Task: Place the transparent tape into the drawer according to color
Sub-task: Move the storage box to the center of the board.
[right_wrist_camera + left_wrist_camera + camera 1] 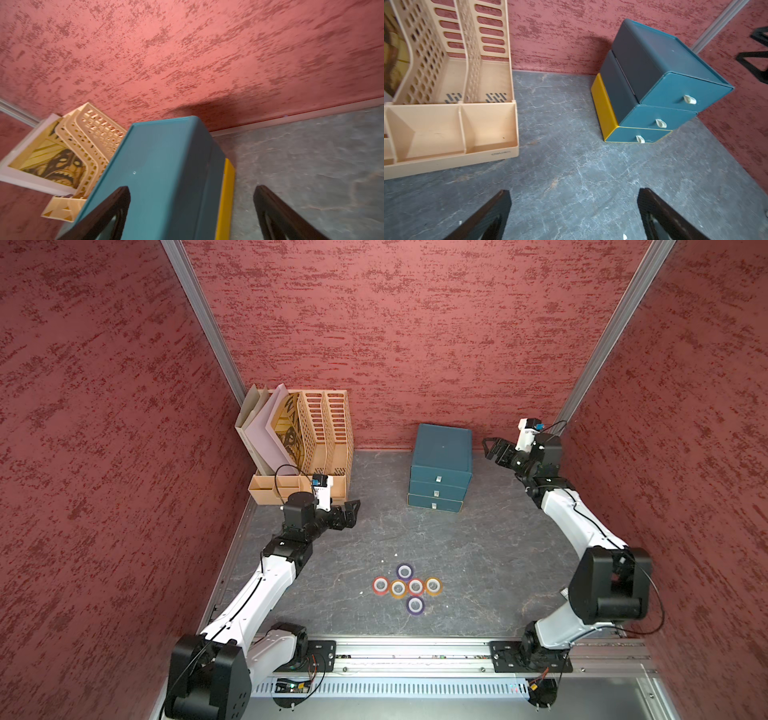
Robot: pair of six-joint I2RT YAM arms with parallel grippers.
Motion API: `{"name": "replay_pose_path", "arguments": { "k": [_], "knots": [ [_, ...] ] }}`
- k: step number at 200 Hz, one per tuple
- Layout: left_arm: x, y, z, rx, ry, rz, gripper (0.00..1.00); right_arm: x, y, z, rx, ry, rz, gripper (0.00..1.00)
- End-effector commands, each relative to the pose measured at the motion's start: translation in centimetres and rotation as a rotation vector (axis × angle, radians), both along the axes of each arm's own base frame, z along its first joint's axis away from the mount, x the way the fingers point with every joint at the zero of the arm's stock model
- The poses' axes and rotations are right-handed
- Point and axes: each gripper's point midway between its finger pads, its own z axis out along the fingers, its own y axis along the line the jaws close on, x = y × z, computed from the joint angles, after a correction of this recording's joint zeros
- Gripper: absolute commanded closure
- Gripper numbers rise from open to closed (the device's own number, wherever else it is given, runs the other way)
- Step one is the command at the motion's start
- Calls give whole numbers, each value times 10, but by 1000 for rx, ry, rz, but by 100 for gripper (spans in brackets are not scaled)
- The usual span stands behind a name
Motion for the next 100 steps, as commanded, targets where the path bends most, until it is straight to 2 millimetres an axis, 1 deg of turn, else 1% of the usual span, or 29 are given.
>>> {"name": "replay_pose_path", "arguments": {
  "k": [1, 28, 46, 69, 100],
  "knots": [
    [-8, -14, 15, -43, -7, -77, 0, 0, 22, 1, 120, 70, 129, 2],
    [-10, -18, 19, -50, -8, -101, 0, 8, 36, -16, 166, 125, 205, 1],
    [-10, -19, 24, -52, -17, -110, 0, 10, 46, -30, 160, 155, 236, 1],
    [-9, -21, 29, -54, -26, -122, 0, 14, 64, -45, 129, 196, 292, 2],
    [-9, -22, 28, -51, -20, -132, 0, 20, 91, -57, 95, 226, 378, 1]
  ]
}}
